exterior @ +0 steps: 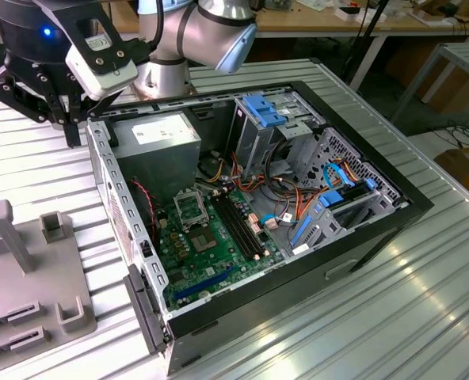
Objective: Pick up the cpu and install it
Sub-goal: 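Reach for the cpu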
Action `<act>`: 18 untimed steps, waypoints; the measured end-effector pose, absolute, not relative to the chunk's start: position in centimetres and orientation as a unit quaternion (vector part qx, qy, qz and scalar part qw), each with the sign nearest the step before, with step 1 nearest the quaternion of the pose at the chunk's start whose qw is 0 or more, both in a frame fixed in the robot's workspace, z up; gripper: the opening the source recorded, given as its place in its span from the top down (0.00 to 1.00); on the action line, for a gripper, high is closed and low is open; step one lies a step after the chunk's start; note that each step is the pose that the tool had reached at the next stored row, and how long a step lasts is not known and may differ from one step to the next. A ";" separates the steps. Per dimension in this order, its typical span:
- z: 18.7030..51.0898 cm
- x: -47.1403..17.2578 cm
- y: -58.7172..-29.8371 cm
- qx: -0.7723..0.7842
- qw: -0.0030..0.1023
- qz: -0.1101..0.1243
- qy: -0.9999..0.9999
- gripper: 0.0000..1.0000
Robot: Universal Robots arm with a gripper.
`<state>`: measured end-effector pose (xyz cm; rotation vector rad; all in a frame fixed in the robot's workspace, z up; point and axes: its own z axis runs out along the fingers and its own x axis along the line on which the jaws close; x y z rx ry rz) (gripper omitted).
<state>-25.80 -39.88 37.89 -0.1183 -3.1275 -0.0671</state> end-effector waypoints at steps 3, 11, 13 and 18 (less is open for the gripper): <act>37.9 -26.0 -39.9 -0.038 0.006 -0.021 -0.999 0.89; 37.9 -27.0 -39.9 -0.038 0.005 -0.021 -0.999 0.89; 37.9 -27.3 -39.9 -0.038 0.005 -0.021 -0.999 0.89; 37.9 -27.9 -39.9 -0.038 0.005 -0.021 -0.999 0.89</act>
